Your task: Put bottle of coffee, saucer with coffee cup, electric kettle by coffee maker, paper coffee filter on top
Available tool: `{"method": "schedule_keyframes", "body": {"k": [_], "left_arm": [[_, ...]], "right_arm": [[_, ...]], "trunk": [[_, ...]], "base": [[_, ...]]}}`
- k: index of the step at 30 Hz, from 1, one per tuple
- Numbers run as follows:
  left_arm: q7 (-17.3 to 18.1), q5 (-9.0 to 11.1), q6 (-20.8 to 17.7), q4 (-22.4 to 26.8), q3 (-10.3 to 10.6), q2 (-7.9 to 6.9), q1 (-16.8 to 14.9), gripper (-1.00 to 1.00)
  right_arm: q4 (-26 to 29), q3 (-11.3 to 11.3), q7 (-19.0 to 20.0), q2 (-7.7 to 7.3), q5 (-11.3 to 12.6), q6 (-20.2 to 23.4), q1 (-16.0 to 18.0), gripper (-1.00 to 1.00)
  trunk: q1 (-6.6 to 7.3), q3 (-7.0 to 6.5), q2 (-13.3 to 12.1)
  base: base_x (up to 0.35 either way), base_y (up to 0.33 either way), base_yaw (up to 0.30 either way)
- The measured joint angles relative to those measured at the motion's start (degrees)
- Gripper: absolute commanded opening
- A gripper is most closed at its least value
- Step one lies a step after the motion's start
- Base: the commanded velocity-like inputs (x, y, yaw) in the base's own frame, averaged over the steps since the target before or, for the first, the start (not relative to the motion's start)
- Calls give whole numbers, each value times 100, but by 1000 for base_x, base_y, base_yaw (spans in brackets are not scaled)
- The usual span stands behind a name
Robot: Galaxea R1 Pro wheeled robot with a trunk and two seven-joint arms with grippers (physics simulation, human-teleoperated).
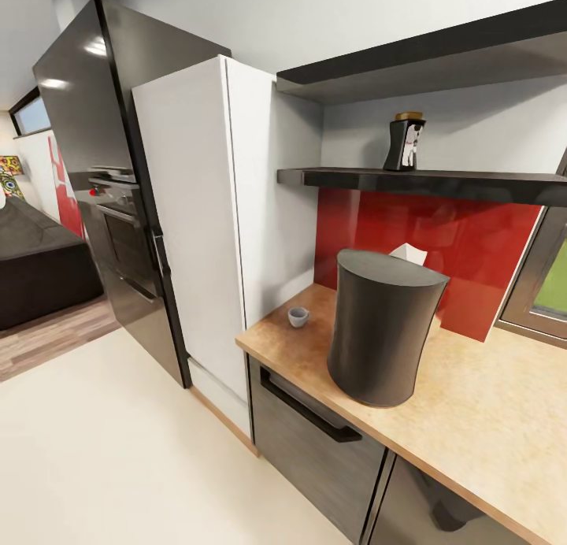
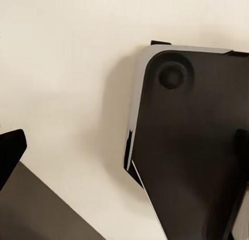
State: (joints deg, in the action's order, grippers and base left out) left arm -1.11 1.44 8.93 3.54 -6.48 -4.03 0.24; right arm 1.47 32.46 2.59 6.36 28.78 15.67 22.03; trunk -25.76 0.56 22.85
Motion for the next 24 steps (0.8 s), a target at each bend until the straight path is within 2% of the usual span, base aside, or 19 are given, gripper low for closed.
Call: {"method": "schedule_keyframes", "body": {"k": [1, 10, 24], "left_arm": [[-11, 6, 9, 0, -9, -10, 0, 100], [-13, 16, 11, 1, -24, 10, 0, 100], [-15, 24, 13, 1, -25, -1, 0, 100]], "right_arm": [[1, 1, 17, -25, 29, -145, -1, 100], [-7, 1, 21, -34, 31, -165, -16, 100], [3, 1, 15, -30, 31, -173, -81, 100]], "trunk": [[0, 0, 0], [0, 0, 0], [0, 0, 0]], "base": [[0, 0, -227], [0, 9, -267], [1, 280, -273]]}}
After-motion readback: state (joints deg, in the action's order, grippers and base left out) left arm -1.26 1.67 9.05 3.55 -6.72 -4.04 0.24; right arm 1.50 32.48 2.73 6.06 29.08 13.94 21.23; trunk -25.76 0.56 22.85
